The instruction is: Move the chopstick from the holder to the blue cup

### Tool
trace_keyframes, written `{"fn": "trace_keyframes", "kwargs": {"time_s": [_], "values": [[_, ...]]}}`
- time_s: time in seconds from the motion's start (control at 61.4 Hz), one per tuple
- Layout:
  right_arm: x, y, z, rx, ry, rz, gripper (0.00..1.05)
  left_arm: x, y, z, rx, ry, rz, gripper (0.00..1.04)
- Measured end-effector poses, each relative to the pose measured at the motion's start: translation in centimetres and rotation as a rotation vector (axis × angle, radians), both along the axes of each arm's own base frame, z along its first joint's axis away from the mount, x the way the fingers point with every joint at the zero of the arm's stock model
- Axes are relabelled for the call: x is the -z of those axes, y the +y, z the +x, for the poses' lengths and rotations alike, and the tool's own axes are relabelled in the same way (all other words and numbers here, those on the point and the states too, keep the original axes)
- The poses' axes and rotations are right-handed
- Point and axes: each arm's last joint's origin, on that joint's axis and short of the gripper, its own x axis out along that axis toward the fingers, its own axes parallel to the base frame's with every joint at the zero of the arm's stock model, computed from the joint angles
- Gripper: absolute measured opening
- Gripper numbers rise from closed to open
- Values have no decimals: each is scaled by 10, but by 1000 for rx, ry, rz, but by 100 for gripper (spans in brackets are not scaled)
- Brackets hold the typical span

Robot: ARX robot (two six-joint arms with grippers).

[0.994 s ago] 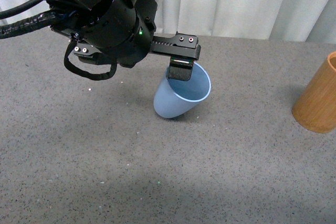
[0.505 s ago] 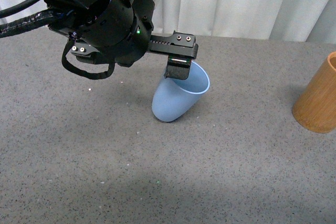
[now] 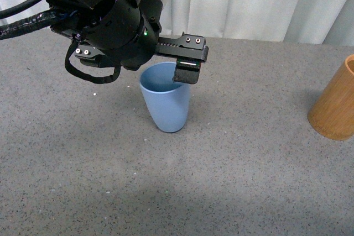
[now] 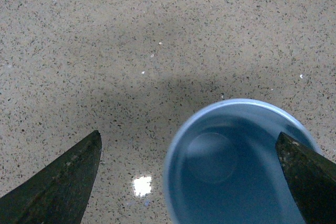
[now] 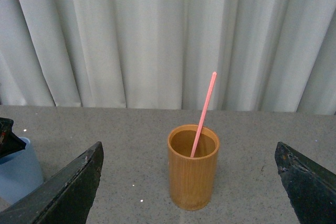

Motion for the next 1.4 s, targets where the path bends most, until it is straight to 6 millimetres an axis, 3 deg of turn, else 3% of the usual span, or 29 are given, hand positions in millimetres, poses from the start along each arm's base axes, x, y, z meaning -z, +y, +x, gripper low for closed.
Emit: {"fn": "trace_keyframes", "kwargs": {"time_s": [0.391, 0.489, 0.586, 0.652, 0.831, 0.928, 1.14, 1.205, 1.271, 1.401], "values": [[0, 0, 0, 0, 0, 0, 95, -10, 8, 6, -58, -24, -21, 98], [0, 0, 0, -2, 0, 0, 95, -7, 29, 1, -164, -423, -19, 81], [0, 0, 0, 1, 0, 0, 95, -15, 64, -24, -199, -659, -92, 65], [0, 0, 0, 0, 0, 0, 95, -33, 97, -50, -225, -809, -136, 48], [0, 0, 0, -2, 0, 0, 95, -27, 163, -109, -203, -791, -131, 4], [0, 0, 0, 0, 0, 0, 95, -29, 177, -137, -233, -798, -114, 4], [0, 0, 0, -2, 0, 0, 95, -18, 177, -206, -229, -716, -104, 4], [0, 0, 0, 0, 0, 0, 95, -26, 177, -221, -228, -720, -104, 4], [0, 0, 0, 1, 0, 0, 95, -33, 177, -249, -224, -758, -109, 4], [0, 0, 0, -1, 0, 0, 95, -37, 178, -262, -223, -822, -117, 4]]}}
